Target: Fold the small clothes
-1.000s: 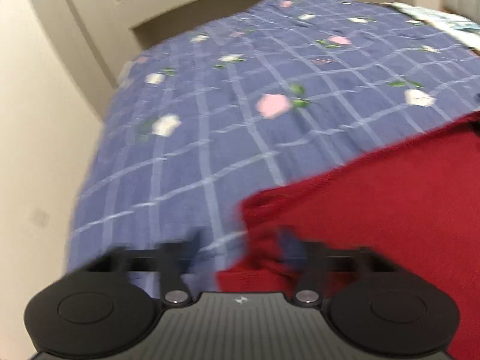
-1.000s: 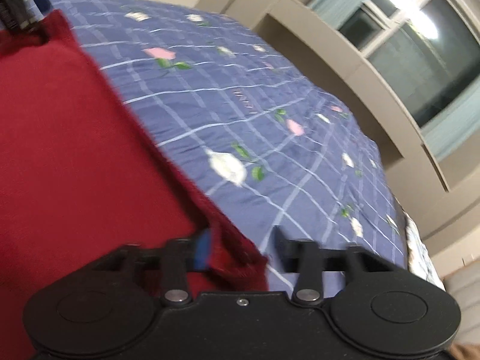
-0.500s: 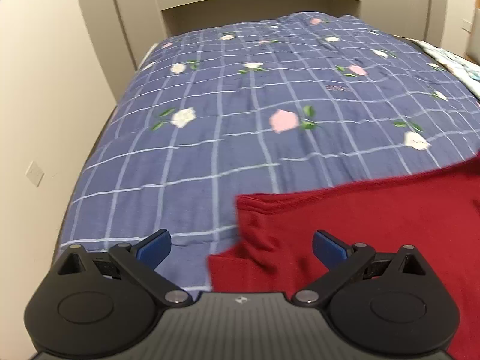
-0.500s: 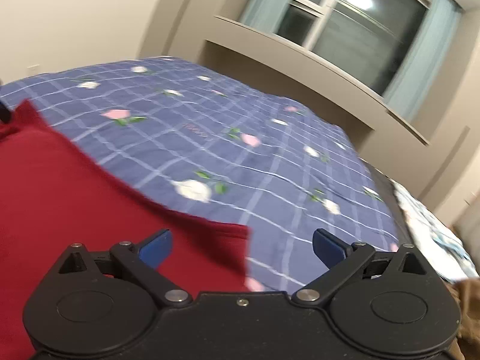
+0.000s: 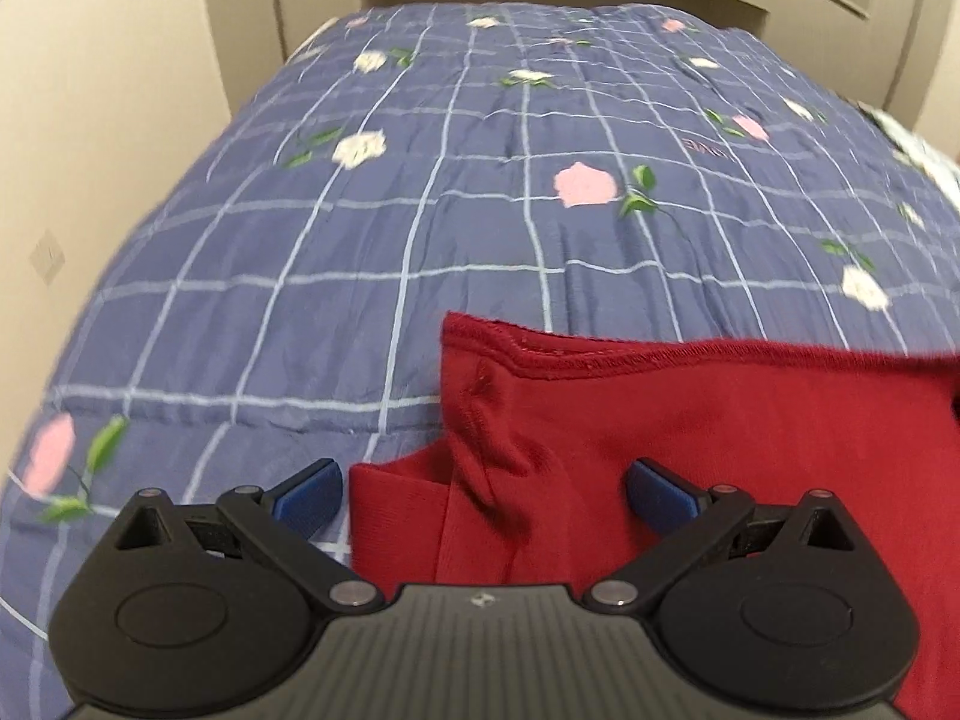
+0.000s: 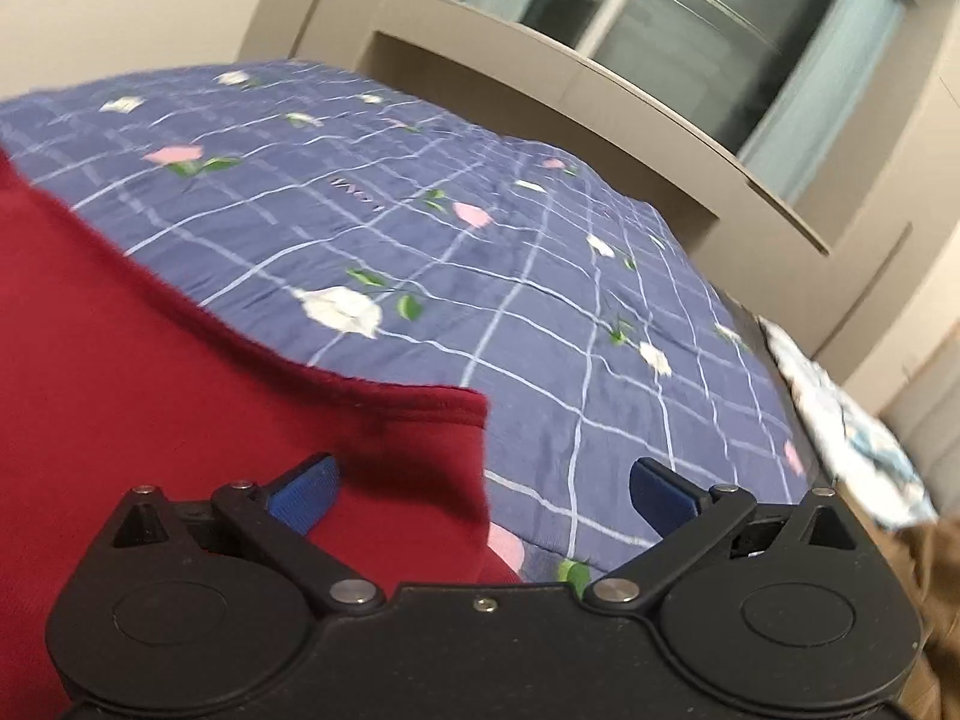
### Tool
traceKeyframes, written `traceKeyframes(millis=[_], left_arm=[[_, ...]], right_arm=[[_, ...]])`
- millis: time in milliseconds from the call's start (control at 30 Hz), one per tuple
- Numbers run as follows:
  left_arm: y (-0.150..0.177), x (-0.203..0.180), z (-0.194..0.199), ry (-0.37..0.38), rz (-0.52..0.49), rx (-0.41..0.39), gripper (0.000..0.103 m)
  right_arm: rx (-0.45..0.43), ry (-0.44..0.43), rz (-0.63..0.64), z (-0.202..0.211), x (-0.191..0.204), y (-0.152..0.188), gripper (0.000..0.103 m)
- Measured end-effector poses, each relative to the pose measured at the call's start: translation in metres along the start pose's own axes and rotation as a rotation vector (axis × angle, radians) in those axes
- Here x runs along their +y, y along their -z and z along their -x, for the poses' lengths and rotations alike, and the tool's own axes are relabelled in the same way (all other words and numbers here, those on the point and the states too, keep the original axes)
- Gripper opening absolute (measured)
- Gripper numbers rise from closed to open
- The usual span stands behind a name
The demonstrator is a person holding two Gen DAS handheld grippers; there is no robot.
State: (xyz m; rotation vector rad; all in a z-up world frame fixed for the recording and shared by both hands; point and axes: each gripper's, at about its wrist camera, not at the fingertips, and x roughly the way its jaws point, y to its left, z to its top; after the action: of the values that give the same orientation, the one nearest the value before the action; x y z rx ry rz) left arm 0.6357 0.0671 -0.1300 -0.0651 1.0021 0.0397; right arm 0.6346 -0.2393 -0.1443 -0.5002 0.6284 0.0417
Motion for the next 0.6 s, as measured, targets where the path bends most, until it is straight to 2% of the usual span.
traceKeyframes(millis=[67,200,267,333,400,533,600], left_arm=[[0.000,0.006,-0.005,0.017,0.036,0.006,0.103],[-0.001,0.009,-0.004,0.018,0.047,0.006,0.103],[-0.003,0.011,0.004,-0.001,0.051,-0.008,0.102],[-0.002,0.014,0.019,-0.020,0.054,-0.054,0.102],[0.002,0.020,0.039,-0.015,0.057,-0.100,0.102],[0.027,0.032,0.073,0.013,0.104,-0.141,0.102],[0.046,0.038,0.086,0.028,0.126,-0.130,0.102]], right_arm=[[-0.009,0.002,-0.003,-0.002,0.000,0.003,0.102],[-0.009,-0.019,-0.017,0.001,-0.006,0.002,0.102],[-0.028,0.019,-0.014,0.009,-0.012,-0.001,0.102],[-0.066,0.082,0.001,0.024,-0.017,-0.002,0.102],[-0.094,0.109,0.000,0.044,-0.023,0.000,0.102],[-0.141,0.088,-0.013,0.093,-0.024,0.015,0.102],[-0.148,0.071,-0.007,0.116,-0.016,0.025,0.102]])
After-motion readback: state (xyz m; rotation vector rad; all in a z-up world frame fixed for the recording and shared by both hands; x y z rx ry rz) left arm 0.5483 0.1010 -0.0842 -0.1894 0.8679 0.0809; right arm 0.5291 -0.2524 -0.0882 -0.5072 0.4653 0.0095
